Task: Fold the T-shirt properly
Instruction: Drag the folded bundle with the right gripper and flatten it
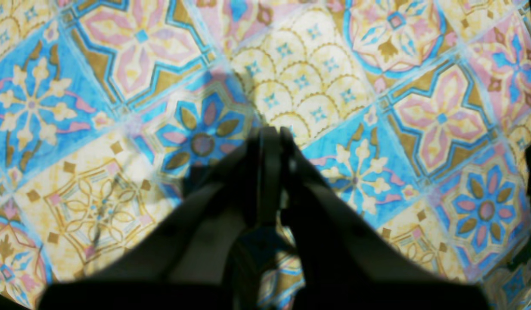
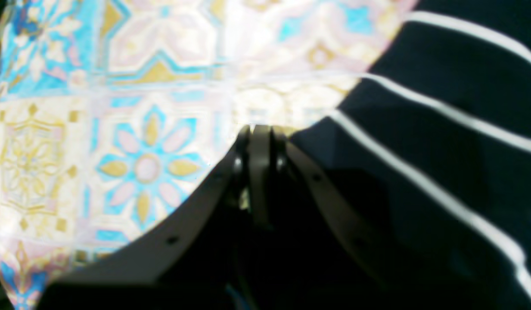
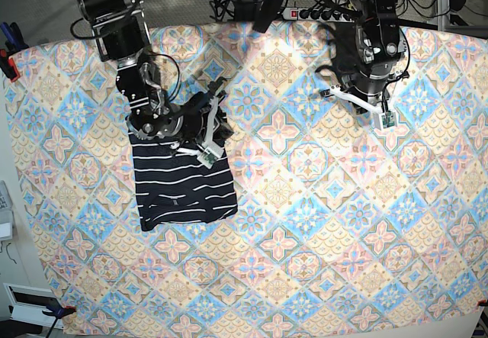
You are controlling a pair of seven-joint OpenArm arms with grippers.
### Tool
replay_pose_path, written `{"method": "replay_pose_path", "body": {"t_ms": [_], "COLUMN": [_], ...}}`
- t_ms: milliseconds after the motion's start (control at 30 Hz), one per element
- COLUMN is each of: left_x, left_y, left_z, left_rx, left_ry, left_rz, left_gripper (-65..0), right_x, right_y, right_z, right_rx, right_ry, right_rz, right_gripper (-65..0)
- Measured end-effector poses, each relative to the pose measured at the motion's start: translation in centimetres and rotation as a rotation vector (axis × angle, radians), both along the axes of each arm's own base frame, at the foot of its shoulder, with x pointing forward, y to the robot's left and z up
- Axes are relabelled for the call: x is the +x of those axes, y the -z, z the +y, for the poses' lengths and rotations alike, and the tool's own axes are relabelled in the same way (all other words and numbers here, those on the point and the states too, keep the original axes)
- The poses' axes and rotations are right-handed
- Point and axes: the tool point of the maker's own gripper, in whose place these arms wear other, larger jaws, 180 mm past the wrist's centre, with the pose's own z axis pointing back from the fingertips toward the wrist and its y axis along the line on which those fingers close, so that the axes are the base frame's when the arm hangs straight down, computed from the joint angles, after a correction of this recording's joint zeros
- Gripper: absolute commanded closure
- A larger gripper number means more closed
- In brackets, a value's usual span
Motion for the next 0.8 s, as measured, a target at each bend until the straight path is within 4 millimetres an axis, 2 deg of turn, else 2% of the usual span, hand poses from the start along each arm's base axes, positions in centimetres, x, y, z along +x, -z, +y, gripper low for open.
{"method": "replay_pose_path", "body": {"t_ms": [200, 300, 700, 800], "left_x": [0.0, 0.0, -0.2, -0.2], "left_y": [0.0, 0.0, 0.1, 0.1], "left_z": [0.0, 0.0, -0.1, -0.1], "left_rx": [-0.001, -0.001, -0.004, -0.004], "left_ry": [0.0, 0.0, -0.002, -0.002], "left_rz": [0.0, -0.001, 0.005, 0.005], "left_gripper": [0.0, 0.0, 0.0, 0.0], "right_x": [2.3, 3.5, 6.9, 7.2], "right_y": [-0.3, -0.4, -1.2, -1.5], "right_z": [-4.8, -6.4, -7.6, -7.6], "right_rx": [-0.072, -0.104, -0.152, -0.154], "right_ry": [0.092, 0.113, 0.131, 0.133], "right_rz": [-0.019, -0.022, -0.023, -0.031], "right_gripper": [-1.8, -1.8, -1.8, -1.8]}}
